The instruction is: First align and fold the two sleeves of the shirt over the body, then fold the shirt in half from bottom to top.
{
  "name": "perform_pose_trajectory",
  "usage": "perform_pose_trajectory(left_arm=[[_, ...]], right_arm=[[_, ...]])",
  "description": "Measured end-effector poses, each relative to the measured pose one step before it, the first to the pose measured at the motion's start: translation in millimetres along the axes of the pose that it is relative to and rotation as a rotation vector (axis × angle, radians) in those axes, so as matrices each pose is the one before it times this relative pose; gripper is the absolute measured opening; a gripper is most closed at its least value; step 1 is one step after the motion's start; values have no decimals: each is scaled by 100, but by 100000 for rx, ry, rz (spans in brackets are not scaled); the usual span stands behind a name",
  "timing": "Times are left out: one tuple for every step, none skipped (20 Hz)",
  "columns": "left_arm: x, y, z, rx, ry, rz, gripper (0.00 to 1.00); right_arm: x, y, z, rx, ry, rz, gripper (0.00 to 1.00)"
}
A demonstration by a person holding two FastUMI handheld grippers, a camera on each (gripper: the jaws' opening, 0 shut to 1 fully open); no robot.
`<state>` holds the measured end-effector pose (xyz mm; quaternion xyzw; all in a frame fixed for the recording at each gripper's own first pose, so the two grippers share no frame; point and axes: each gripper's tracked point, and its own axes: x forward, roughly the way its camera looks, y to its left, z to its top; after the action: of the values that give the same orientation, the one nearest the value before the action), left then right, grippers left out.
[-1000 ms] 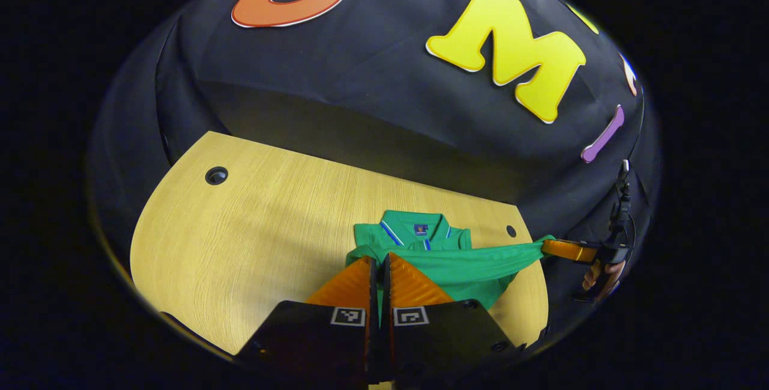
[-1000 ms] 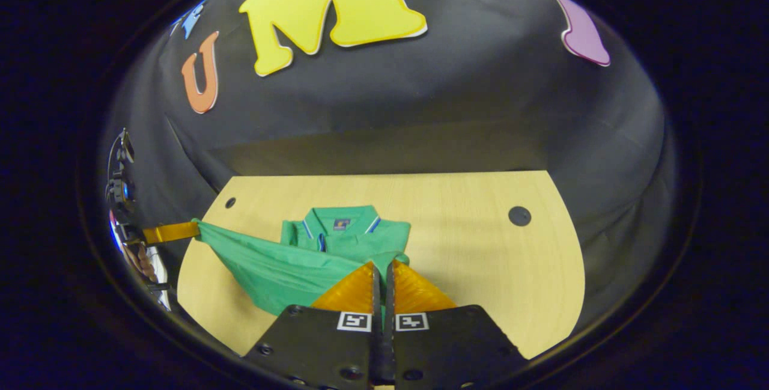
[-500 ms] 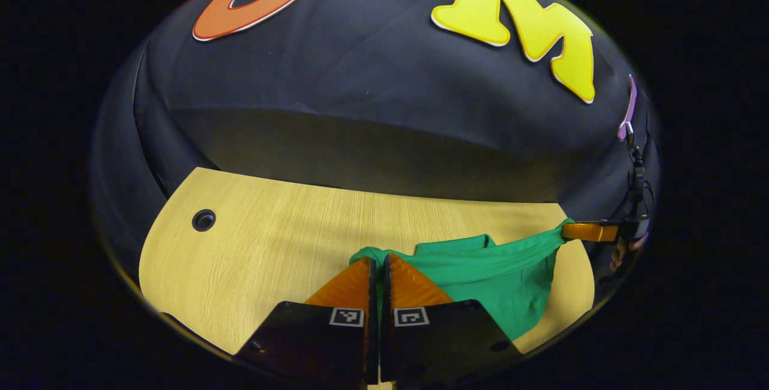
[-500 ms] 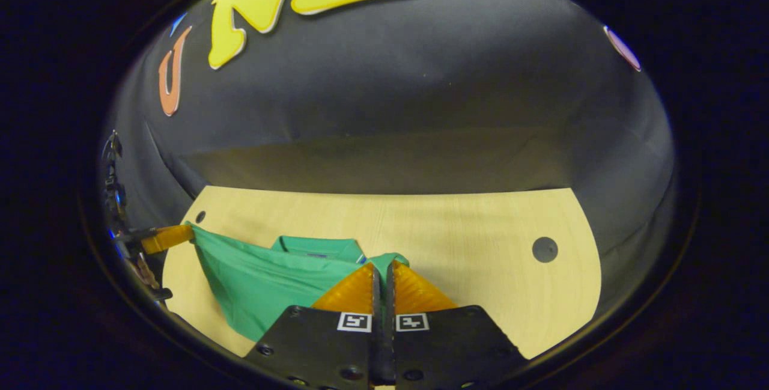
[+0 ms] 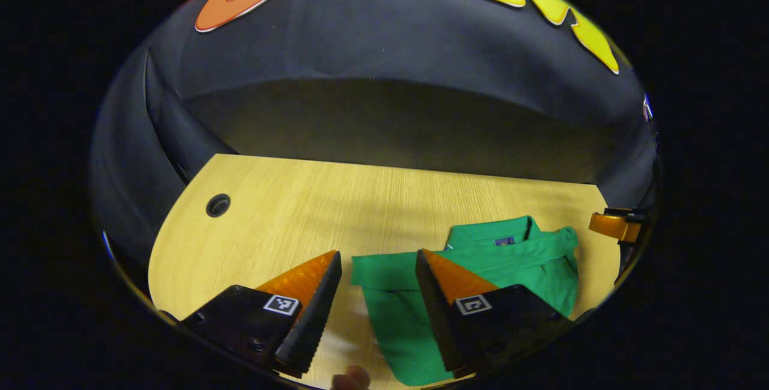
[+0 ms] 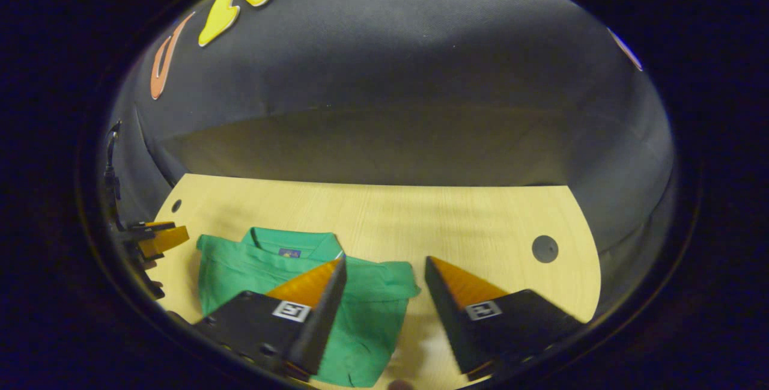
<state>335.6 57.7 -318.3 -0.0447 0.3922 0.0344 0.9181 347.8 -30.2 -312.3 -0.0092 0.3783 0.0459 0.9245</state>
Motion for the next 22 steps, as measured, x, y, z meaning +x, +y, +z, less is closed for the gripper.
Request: perform_pose_trajectory(left_arm=[[-936, 868, 685, 1673, -2416, 4716, 95], [-599, 627, 1064, 1311, -2793, 2083, 100], [-1191, -460, 1043, -294, -3021, -1421, 100], [-1193, -555, 1300, -815, -3489, -1238, 100], [-1471, -120, 1182, -475, -3748, -650, 100], [-1491, -130, 1345, -394, -4108, 164, 100], [-1568, -126, 1495, -371, -4018, -225, 100], [-1756, -90, 1643, -195, -4314, -325, 100], [-2036, -18, 1581, 78, -4116, -189, 100], [-1875, -282, 1561, 237, -4189, -140, 100], [-1805, -107, 1595, 425, -4064, -141, 100], [-2254, -239, 1485, 662, -3984, -389, 100], [-2231, -248, 1736, 601, -3738, -248, 100], [-2148, -282, 1500, 627, -3163, -397, 100], [-2211, -411, 1129, -358, -1546, -601, 100], [-2022, -403, 1030, 487, -2483, -654, 100], [-2300, -100, 1427, 707, -2792, -161, 100], [-1720, -486, 605, 38, -2040, -485, 94], [-1577, -251, 440, 179, -1761, -59, 100], [-1494, 91, 375, 210, -1534, 818, 100], [-1226, 156, 189, 238, -1390, 994, 100], [-1497, 228, -4, -44, -358, 405, 94]], right_arm=[[-753, 11, 198, -167, -1830, -1434, 99], [-1124, 128, 172, -108, -1130, -849, 100], [-1303, 281, 125, 17, -1932, 6, 96], [-1368, 429, 598, -233, -2445, -192, 96], [-1488, 320, 669, -535, -3351, -439, 96], [-1774, 364, 1065, -581, -3928, -170, 93], [-2001, 323, 1313, -436, -4651, -159, 97], [-2056, 455, 1636, -562, -5373, -38, 96], [-1682, 543, 1244, -851, -4731, 388, 96], [-2296, 523, 1564, -812, -4463, 258, 96], [-2551, 489, 1709, -612, -4602, 610, 97], [-2472, 665, 1661, -781, -4775, 641, 94], [-2373, 363, 1666, -552, -4615, 229, 97], [-2353, 501, 1446, -152, -3776, 394, 96], [-2210, 656, 936, -82, -3590, 812, 97], [-2025, 469, 903, -47, -2655, 131, 96], [-2061, 415, 465, 52, -1710, -22, 97], [-2036, 332, 439, -2, -1257, 44, 96], [-2187, 498, 581, -25, -1418, -204, 97], [-1782, 172, 314, -390, -1370, -276, 96], [-1573, 72, 225, -503, -1336, -255, 97], [-1580, -6, 86, -1312, -1303, -636, 95]])
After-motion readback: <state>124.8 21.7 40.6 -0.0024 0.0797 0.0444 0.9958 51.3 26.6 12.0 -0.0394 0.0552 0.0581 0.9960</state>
